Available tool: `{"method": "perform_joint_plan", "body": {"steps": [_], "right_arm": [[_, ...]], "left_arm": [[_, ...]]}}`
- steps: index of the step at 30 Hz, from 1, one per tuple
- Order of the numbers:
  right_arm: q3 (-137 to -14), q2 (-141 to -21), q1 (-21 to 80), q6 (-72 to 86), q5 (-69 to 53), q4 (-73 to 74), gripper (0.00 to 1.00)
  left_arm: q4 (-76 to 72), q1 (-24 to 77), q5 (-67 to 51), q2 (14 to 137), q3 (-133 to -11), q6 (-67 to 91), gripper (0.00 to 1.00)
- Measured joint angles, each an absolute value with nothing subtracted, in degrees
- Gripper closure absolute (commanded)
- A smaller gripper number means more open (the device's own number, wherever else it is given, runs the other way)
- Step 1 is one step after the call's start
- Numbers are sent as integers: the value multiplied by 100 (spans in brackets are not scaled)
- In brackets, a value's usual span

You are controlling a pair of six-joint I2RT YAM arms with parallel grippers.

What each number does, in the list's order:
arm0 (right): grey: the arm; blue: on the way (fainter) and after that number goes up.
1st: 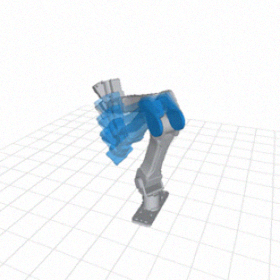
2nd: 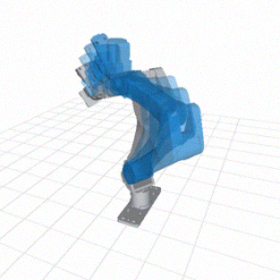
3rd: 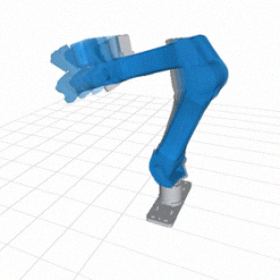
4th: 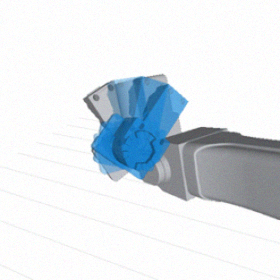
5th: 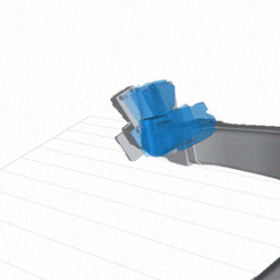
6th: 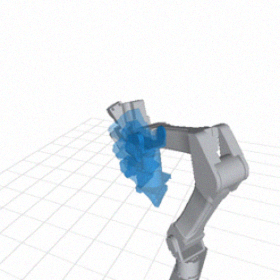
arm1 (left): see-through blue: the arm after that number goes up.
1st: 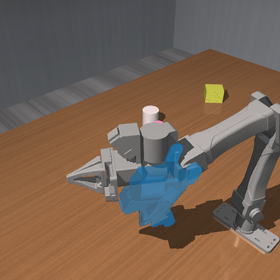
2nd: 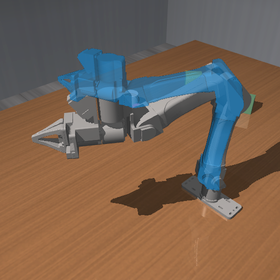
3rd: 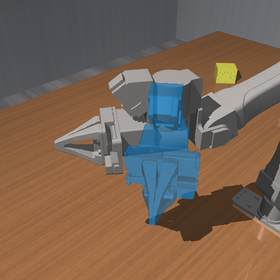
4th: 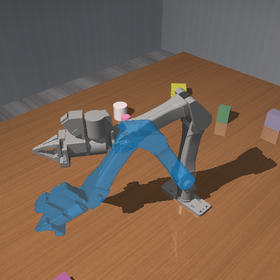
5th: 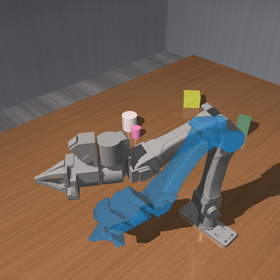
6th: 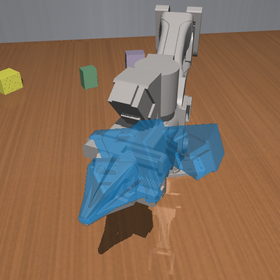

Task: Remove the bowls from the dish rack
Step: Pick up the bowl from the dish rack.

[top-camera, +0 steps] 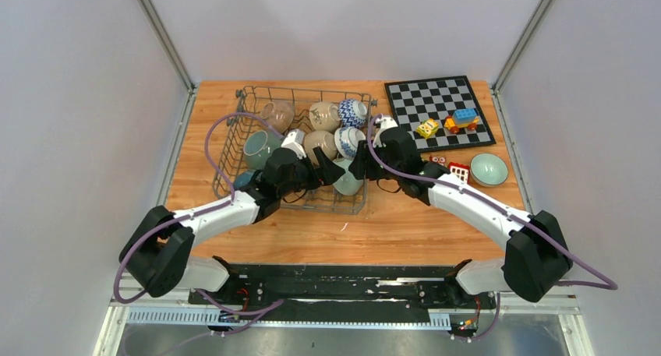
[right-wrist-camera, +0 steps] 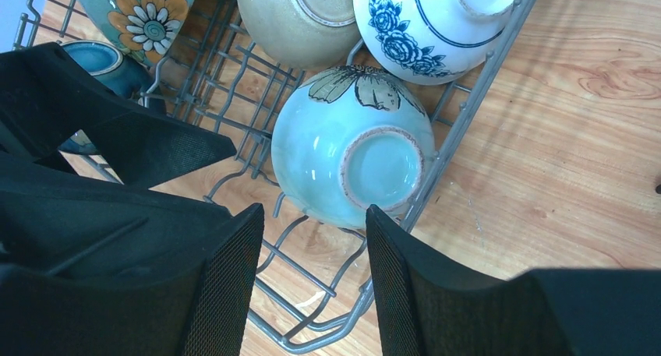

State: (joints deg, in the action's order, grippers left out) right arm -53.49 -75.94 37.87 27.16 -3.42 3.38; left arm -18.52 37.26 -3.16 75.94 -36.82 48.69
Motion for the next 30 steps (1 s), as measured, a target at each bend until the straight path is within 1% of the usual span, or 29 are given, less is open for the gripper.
{"method": "perform_joint_plan", "body": {"steps": [7, 15, 27, 30], "right_arm": [[-5384, -7701, 3695, 2709, -405, 290, 49], [-5387, -7850, 3649, 2714, -615, 242, 52], [-5461, -8068, 3496, 2912, -891, 169, 53], [-5461, -8108, 3476, 2978, -945, 139, 50]], "left_arm": [[-2051, 3726, -375, 7918, -3660, 4958, 14], [-2344, 3612, -489, 8145, -3559, 5043, 19], [-2904, 3500, -788, 8464, -3492, 5201, 30], [-3048, 3492, -845, 8604, -3489, 5266, 32]]}}
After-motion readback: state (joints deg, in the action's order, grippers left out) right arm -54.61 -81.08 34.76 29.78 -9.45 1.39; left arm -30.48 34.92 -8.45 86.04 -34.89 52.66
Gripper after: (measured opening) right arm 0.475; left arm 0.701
